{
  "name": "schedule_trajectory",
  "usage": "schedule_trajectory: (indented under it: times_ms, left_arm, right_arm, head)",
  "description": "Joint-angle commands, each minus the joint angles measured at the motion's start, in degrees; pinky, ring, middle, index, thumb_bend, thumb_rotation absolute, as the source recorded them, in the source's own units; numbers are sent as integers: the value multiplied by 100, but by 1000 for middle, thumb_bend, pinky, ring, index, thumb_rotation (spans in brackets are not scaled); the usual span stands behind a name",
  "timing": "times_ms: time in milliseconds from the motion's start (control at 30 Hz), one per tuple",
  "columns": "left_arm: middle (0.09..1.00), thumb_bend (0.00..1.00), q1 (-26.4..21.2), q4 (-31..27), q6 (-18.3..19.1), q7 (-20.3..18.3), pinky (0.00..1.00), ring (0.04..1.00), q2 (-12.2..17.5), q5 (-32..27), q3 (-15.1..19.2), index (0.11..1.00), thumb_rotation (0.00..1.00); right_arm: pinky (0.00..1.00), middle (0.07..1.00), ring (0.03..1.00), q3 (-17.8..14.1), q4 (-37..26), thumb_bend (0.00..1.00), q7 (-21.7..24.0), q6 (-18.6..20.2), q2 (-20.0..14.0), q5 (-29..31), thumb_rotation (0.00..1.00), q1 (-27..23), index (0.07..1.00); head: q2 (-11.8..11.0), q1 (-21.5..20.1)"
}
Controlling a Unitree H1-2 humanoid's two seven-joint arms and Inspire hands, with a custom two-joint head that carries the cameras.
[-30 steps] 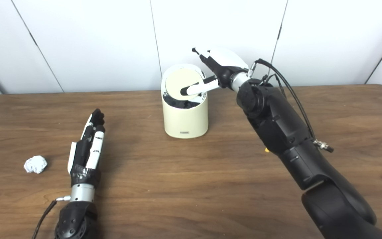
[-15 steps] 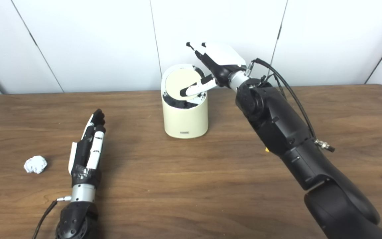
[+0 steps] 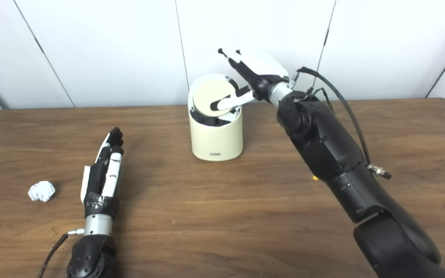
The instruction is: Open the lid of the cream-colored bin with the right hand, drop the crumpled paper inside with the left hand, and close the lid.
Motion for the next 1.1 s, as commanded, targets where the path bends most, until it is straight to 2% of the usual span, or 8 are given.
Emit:
schedule_trajectory:
  times_ms: [0,233,433,567,667,833,1067]
  left_arm:
    - [957,332,218,148,-23,-8,997,977,-107,-7,-79,945,659]
    - [952,324,198,192,-15,8,1000,976,-95,46,-106,932,595]
    - [947,295,202,198,3,18,1000,973,-99,38,-117,931,560]
    - [944,297,205,189,-2,12,988,965,-100,13,-115,928,559]
    - [948,295,206,193,-10,-16,982,964,-81,-23,-113,927,561]
    - [943,295,195,213,-30,-15,981,960,-62,-54,-87,922,539]
    - [952,348,211,174,39,-68,995,969,2,-113,-73,929,581]
  right_arm:
    - [835,950,937,-342,-240,604,-147,67,63,270,675,-281,980]
    - [768,903,871,-1003,-561,591,45,550,243,1023,804,-369,944]
    - [842,923,915,-1232,-740,527,35,1018,270,1347,831,-356,925]
    - [876,953,944,-1331,-867,504,58,1176,214,1533,837,-262,930]
    - [911,974,966,-1476,-918,497,70,1179,163,1792,860,-109,946]
    - [853,946,906,-1642,-1118,481,71,1130,47,2092,900,243,946]
    - [932,953,935,-2046,-1591,436,73,1120,84,2761,869,821,950]
  head:
    - [3,6]
    - [-36,-22]
    - [-43,-23]
    - [-24,-21]
    - [-24,-29]
    - [-15,-70]
    - [-19,-146]
